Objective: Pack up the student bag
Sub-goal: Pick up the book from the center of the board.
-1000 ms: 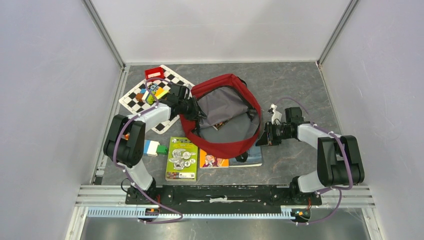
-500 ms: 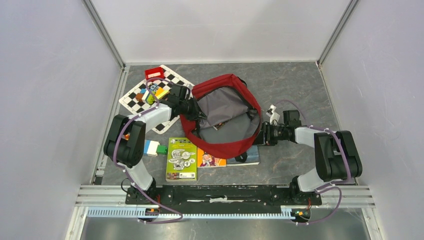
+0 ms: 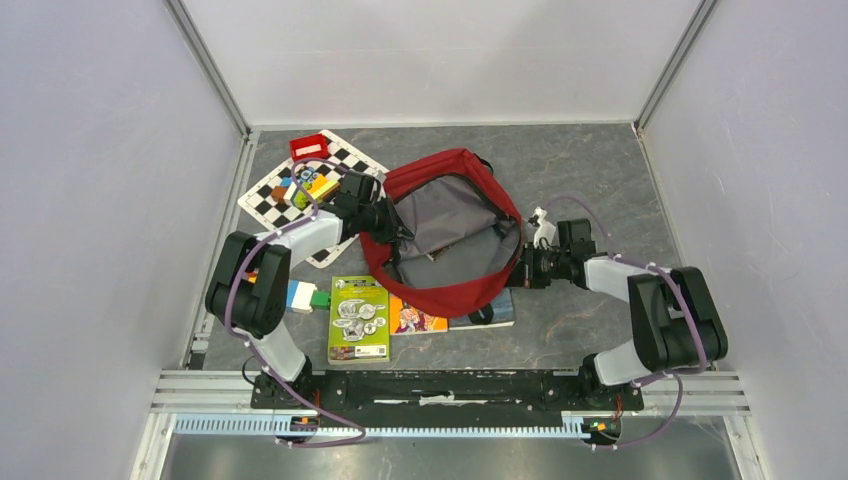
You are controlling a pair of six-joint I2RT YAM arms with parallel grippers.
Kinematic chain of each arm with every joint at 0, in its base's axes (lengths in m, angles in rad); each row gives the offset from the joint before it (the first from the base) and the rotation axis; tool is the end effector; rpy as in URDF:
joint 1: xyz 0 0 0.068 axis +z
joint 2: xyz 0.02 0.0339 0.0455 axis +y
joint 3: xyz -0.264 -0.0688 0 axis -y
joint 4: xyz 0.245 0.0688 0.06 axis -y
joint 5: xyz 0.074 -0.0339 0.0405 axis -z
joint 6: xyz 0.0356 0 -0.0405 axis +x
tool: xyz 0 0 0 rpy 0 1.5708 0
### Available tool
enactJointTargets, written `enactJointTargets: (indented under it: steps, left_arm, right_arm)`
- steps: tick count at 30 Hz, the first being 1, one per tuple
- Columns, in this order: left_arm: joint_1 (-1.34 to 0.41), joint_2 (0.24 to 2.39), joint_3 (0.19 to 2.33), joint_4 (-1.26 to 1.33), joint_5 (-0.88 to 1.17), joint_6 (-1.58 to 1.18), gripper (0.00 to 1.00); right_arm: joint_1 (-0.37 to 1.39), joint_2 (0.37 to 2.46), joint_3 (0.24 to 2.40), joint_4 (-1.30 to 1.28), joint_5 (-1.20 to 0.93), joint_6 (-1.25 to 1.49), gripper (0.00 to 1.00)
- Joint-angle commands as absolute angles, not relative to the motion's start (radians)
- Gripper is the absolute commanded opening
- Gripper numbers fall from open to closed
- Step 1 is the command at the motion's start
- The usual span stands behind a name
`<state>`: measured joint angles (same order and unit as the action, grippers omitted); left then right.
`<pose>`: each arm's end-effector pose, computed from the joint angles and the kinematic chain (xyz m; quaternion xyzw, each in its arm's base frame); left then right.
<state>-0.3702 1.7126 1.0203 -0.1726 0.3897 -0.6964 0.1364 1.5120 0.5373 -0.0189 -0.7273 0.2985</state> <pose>0.3247 -0.1405 0.1833 -0.0834 0.9193 -0.3289 0.1997 0.2411 0.0570 0.1237 -0.0284 0.9012 0.3903 0.1862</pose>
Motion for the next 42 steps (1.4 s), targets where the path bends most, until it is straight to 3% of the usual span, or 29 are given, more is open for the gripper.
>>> enactJointTargets:
  steps: [1,6,8,12,16,23,36,42]
  left_arm:
    - [-0.388,1.644,1.022,-0.215,0.363,-0.696,0.04]
    - [-0.388,1.626,1.068,-0.280,0.350,-0.656,0.17]
    - [-0.388,1.621,1.097,-0.313,0.341,-0.633,0.31]
    - [-0.393,1.606,1.161,-0.382,0.315,-0.562,0.79]
    - [-0.410,1.603,1.241,-0.460,0.266,-0.498,0.94]
    - [-0.560,1.604,1.427,-0.597,0.086,-0.431,1.00]
    - [-0.706,1.925,1.727,-0.348,0.416,-0.926,1.00]
    - [-0.798,1.951,1.882,-0.596,0.144,-0.805,1.00]
  right_arm:
    - [0.149,1.369,0.564,-0.111,-0.386,0.239,0.00]
    - [0.097,1.189,0.615,-0.270,-0.072,0.215,0.00]
    - [0.075,1.142,0.636,-0.315,-0.019,0.213,0.00]
    - [0.067,1.069,0.694,-0.375,0.051,0.186,0.00]
    - [0.066,1.072,0.709,-0.375,-0.061,0.143,0.00]
    - [0.066,1.078,0.708,-0.306,-0.157,0.163,0.00]
    - [0.070,1.067,0.678,-0.122,-0.359,0.152,0.00]
    - [0.090,1.072,0.685,-0.117,-0.326,0.154,0.00]
